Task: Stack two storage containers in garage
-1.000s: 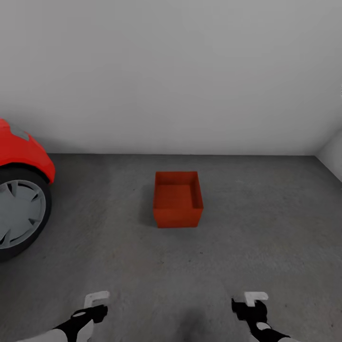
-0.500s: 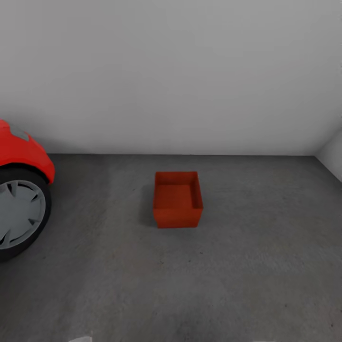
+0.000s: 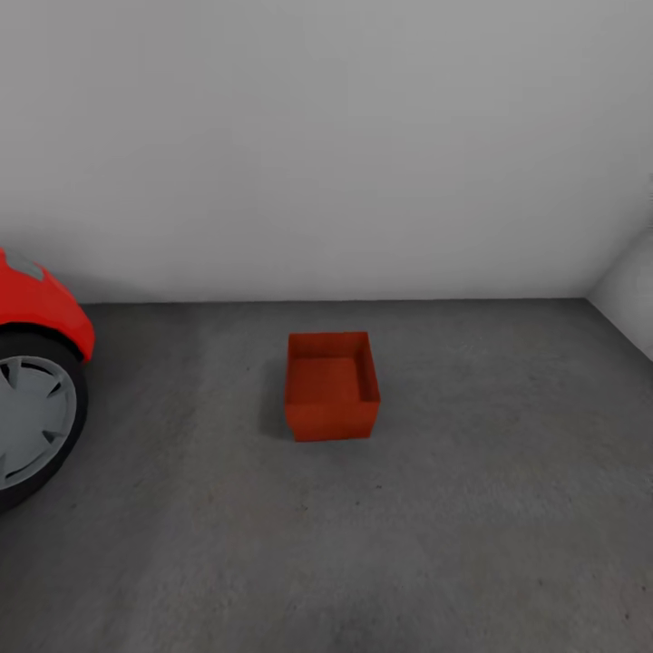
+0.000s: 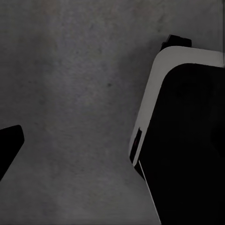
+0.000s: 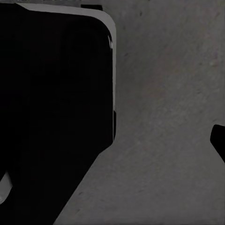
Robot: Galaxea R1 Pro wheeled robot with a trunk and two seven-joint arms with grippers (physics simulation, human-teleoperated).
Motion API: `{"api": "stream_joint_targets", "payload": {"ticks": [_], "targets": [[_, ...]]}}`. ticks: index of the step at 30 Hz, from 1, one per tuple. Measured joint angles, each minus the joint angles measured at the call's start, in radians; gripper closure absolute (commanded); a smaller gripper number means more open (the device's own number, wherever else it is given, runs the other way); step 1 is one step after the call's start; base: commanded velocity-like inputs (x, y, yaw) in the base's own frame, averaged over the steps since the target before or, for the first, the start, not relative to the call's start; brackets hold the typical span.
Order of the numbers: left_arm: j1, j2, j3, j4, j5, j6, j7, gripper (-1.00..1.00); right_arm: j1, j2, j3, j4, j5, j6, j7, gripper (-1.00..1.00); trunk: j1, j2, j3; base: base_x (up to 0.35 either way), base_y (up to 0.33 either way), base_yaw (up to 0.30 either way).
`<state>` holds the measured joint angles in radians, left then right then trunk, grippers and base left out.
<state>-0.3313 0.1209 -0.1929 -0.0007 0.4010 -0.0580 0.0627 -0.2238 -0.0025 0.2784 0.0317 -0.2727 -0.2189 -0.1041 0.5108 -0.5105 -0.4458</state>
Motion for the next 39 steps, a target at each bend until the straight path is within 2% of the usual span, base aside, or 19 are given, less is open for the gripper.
{"api": "stream_joint_targets", "payload": {"ticks": [5, 7, 13, 26, 31, 39], "targets": [[0.024, -0.015, 0.001, 0.001, 0.002, 0.002, -0.006, -1.0, 0.001, -0.001, 0.0, 0.0, -0.003, 0.002, 0.025, -1.0, 0.0, 0.0, 0.008, 0.0, 0.0, -0.005], [0.039, -0.028, 0.001, 0.0, 0.001, 0.001, -0.008, -1.0, 0.001, -0.001, 0.0, 0.0, -0.004, 0.002, 0.029, -1.0, 0.0, 0.0, 0.011, 0.0, 0.0, 0.0], [0.049, -0.048, 0.001, -0.008, -0.007, -0.001, -0.01, -1.0, 0.001, 0.0, 0.0, 0.0, -0.004, 0.001, 0.031, -1.0, 0.0, 0.0, 0.021, 0.0, 0.0, 0.0], [0.051, -0.049, 0.0, -0.007, -0.009, -0.001, -0.01, -1.0, 0.002, 0.002, 0.0, 0.0, -0.003, 0.003, 0.033, -1.0, 0.0, 0.0, 0.042, 0.0, 0.0, 0.0], [0.051, -0.05, 0.0, -0.006, -0.006, -0.001, -0.01, -1.0, 0.002, 0.002, 0.0, 0.0, -0.002, 0.04, 0.032, -1.0, 0.0, 0.0, 0.05, 0.0, 0.0, 0.0], [0.051, -0.05, 0.0, -0.007, -0.008, -0.001, -0.01, -1.0, 0.003, 0.003, 0.0, 0.0, -0.003, 0.049, 0.029, -1.0, 0.0, 0.0, 0.063, 0.0, 0.0, 0.0]]}}
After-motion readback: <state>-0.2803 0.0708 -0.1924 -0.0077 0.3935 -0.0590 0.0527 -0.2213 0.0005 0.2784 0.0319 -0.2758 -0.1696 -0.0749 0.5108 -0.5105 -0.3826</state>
